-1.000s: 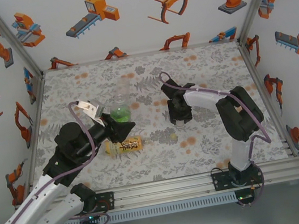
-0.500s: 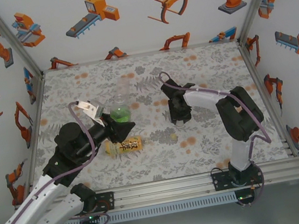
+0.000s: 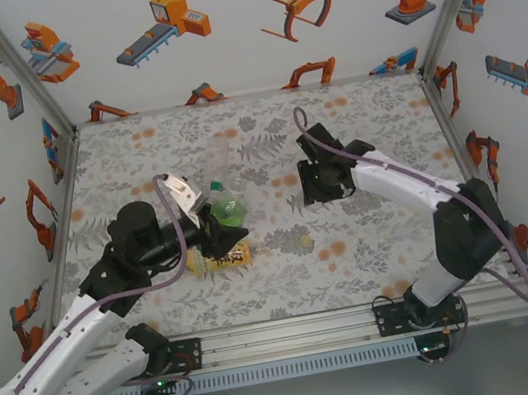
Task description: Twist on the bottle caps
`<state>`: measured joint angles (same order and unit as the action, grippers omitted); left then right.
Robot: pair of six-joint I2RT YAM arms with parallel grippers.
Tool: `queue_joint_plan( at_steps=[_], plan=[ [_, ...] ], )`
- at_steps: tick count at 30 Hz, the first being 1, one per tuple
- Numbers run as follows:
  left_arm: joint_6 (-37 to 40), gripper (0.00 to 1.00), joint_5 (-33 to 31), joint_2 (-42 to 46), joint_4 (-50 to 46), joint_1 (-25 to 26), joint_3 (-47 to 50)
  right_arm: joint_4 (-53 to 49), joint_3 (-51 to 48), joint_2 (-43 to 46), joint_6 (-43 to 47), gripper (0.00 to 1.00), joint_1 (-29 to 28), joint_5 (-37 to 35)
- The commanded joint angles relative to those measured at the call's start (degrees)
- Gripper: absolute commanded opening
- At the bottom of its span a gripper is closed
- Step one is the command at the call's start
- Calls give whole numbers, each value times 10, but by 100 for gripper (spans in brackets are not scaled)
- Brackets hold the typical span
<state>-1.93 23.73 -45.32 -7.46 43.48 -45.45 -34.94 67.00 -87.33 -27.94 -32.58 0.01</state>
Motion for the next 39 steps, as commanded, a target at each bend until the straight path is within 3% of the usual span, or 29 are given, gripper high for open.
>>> queue_joint_plan(
  at_steps=[1, 7, 11, 17, 22, 32, 39],
  plan=[
    [71, 0, 70, -12, -45, 3, -41, 0, 3, 62, 44, 34, -5, 78],
    [161, 0, 94, -31, -137, 10, -74, 58, -18, 174, 98, 33, -15, 197],
    [216, 0, 91, -41, -214, 13, -101, 117, -47, 238, 105, 25, -24, 239],
    [249, 0, 69, -69, -280, 17, -134, 204, -79, 293, 125, 24, -38, 370],
    [267, 0, 59, -77, -295, 30, -141, 252, -90, 314, 168, 26, -67, 426],
    [305, 0, 30, -100, -353, 66, -172, 204, -48, 298, 269, 27, -134, 449],
    [314, 0, 20, -100, -356, 85, -169, 204, -42, 299, 297, 26, -158, 409]
  ],
)
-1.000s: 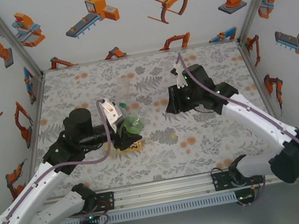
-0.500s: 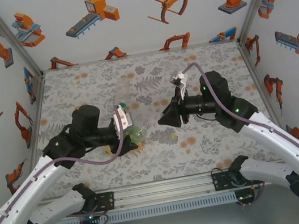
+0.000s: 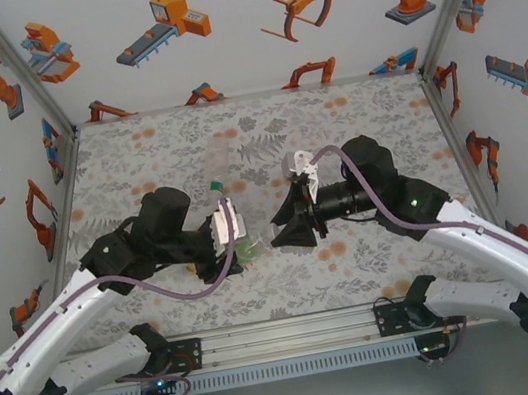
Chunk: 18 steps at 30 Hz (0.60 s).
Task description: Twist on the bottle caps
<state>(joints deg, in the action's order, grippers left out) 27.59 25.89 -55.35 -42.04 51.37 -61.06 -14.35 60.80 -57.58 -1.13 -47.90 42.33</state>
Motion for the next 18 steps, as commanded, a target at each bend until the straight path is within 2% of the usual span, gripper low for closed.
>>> queue_joint_plan(
  at_steps=[1, 18],
  plan=[
    [21, 0, -2, 0, -12, 8, -13, -7, 24, 1, 32, 26, -5, -17],
    [31, 0, -5, -8, -19, 22, -24, -36, 35, -13, 47, 24, -18, 8]
  ],
)
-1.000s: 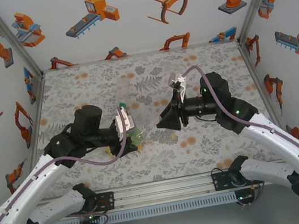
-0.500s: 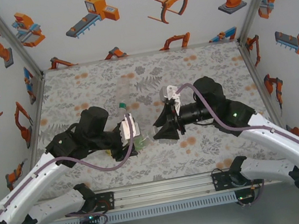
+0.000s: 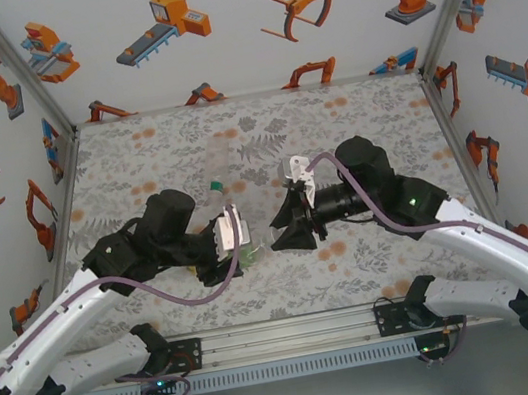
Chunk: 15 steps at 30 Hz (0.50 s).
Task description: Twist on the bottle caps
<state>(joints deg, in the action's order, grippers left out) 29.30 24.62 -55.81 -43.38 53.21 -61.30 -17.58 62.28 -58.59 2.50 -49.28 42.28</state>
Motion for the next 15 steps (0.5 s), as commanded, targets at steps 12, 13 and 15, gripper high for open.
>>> queue_joint_plan(
  at_steps=[12, 13, 15],
  plan=[
    [10, 0, -57, 16, -4, 7, -9, -54, 13, 21, 30, 20, -1, -89],
    [6, 0, -67, 21, -3, 6, -6, -58, 10, 24, 28, 19, 3, -102],
    [-6, 0, -89, 31, 3, 6, 2, -60, 1, 30, 18, 19, 12, -129]
  ],
)
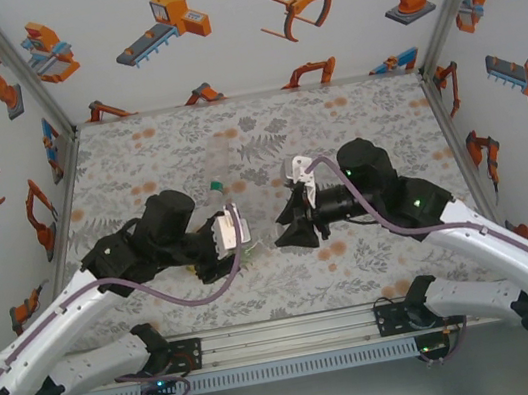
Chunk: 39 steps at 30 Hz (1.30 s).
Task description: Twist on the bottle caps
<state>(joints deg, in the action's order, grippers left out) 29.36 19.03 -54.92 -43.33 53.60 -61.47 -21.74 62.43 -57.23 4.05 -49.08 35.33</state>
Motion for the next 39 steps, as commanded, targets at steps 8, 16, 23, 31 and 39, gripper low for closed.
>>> queue_joint_plan(
  at_steps=[8, 16, 23, 31, 39],
  plan=[
    [-56, 0, -81, 64, 33, 1, 31, -48, -40, -19, -119, 11, 98, -198],
    [-87, 0, -95, 96, 76, 1, 50, -92, -60, -123, -242, 8, 183, -316],
    [-102, 0, -143, 106, 83, -1, 46, -125, -38, -256, -310, 10, 235, -309],
    [-126, 0, -177, 125, 91, -15, 45, -148, 2, -378, -314, 15, 244, -324],
    [-136, 0, -154, 131, 91, -43, 47, -164, 23, -434, -312, 31, 243, -334]
  ],
)
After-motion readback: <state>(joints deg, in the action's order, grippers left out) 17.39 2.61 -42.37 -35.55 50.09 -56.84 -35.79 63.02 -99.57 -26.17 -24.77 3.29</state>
